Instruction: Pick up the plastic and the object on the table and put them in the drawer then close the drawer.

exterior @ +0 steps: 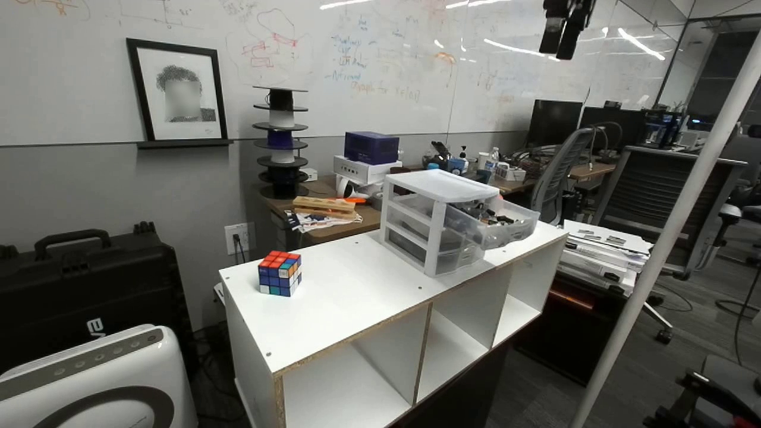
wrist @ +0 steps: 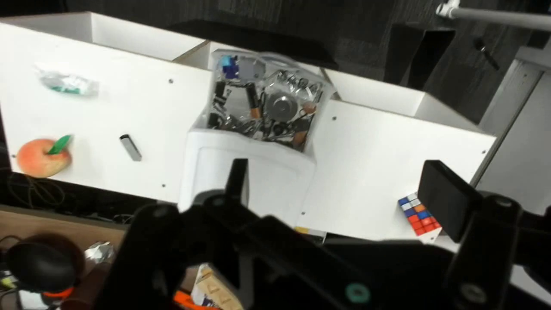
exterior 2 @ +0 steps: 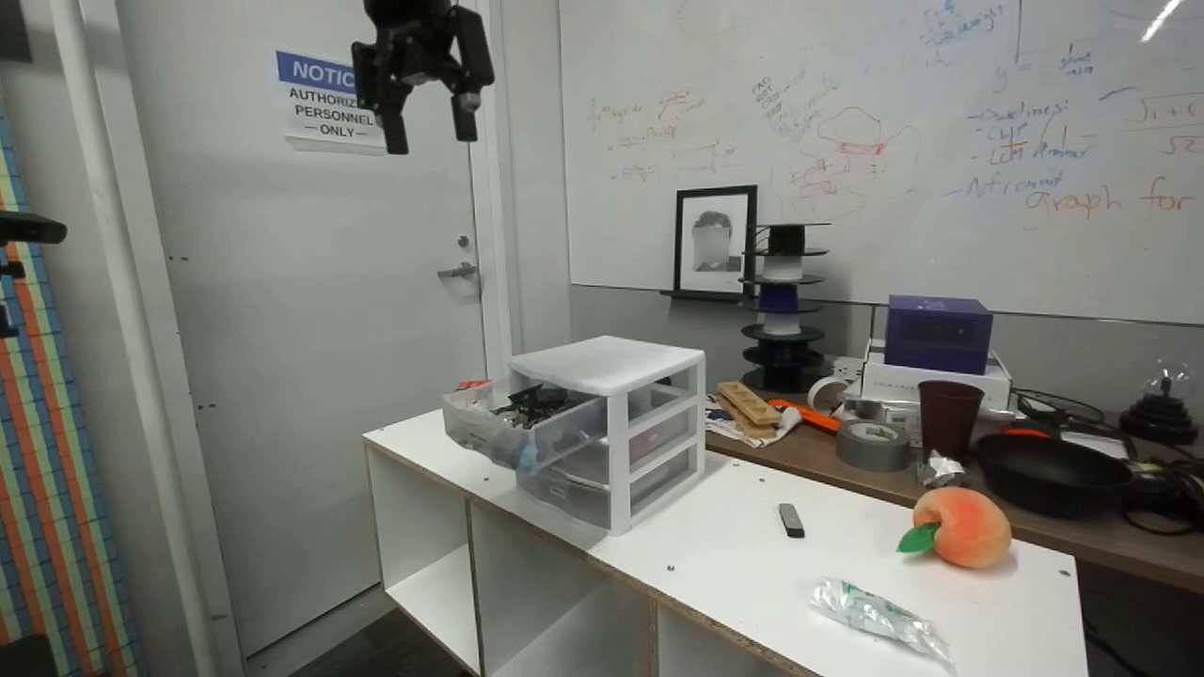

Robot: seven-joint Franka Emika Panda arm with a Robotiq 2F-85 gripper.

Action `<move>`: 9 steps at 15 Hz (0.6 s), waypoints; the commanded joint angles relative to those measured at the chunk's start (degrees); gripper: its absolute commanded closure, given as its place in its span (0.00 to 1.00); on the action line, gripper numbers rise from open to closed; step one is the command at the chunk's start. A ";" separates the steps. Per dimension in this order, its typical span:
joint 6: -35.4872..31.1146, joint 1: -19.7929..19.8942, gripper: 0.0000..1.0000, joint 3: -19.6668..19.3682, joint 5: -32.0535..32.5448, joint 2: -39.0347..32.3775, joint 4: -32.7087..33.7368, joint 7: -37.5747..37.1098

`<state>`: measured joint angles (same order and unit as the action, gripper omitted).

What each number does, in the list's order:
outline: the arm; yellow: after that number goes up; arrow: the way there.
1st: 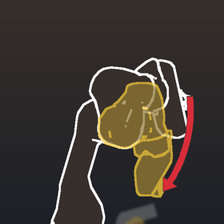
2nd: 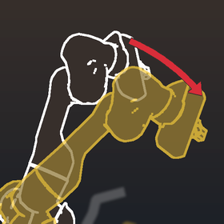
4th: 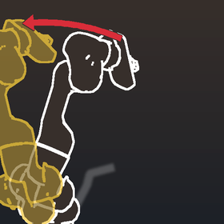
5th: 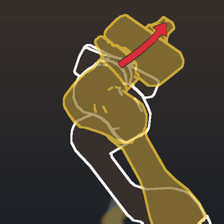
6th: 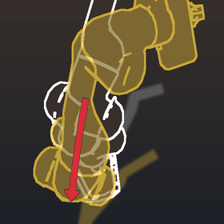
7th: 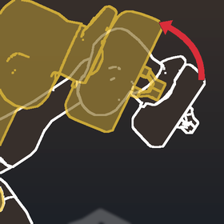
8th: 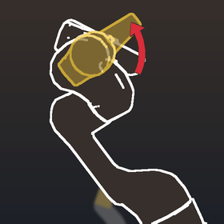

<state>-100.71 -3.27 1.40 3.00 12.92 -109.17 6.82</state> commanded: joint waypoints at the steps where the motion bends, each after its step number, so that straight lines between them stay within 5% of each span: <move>1: -2.52 3.07 0.00 -3.69 -0.27 -1.82 5.07 3.57; 9: -6.04 9.06 0.00 -16.74 -7.63 -5.90 6.80 31.79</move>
<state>-105.71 4.54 -12.09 -0.18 11.09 -105.20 29.22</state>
